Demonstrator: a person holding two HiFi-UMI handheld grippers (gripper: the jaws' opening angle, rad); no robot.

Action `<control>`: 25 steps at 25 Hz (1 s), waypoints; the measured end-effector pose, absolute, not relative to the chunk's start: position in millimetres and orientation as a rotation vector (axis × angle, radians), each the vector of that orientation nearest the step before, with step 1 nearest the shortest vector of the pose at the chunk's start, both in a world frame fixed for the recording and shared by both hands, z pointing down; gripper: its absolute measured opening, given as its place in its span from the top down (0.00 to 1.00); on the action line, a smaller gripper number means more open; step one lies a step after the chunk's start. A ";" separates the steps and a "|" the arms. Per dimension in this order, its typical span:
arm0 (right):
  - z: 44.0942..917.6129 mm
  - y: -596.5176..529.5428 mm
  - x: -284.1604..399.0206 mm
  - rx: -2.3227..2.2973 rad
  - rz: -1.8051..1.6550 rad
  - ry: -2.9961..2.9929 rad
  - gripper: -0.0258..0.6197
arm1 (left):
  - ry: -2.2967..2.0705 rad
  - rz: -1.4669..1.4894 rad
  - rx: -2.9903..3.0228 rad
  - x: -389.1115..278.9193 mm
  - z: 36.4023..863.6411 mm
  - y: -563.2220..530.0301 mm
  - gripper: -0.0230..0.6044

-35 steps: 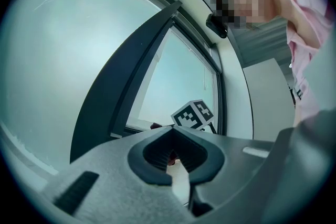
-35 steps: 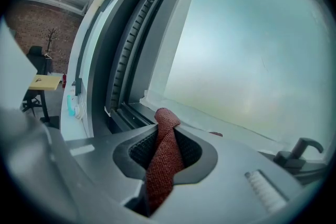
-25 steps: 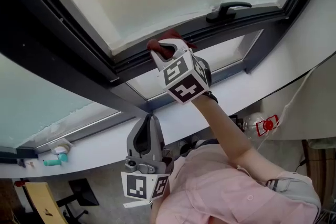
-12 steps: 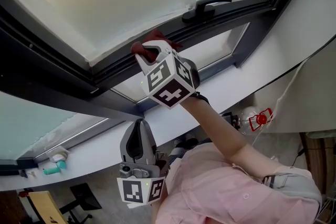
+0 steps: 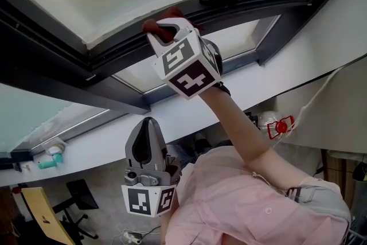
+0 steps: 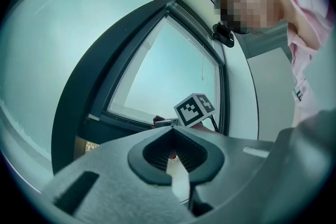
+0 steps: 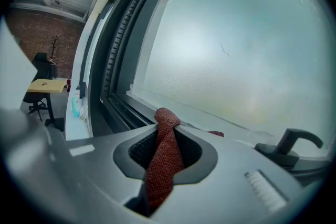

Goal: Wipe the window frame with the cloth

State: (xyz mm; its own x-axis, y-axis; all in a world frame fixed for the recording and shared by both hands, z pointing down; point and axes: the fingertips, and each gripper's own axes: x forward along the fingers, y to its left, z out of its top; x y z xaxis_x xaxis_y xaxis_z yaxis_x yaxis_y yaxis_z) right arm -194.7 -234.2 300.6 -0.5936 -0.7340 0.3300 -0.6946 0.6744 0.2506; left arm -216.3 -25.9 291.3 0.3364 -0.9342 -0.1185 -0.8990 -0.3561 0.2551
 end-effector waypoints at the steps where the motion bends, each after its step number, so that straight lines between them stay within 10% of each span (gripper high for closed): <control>1: 301.1 -233.4 -194.9 1.116 -0.137 -2.481 0.86 | -1.698 -0.364 2.447 -215.5 291.5 -25.0 0.96; 25: 301.1 -243.7 -162.9 1.165 -0.007 -2.491 0.86 | -1.539 -0.358 2.552 -199.7 285.7 -51.2 0.96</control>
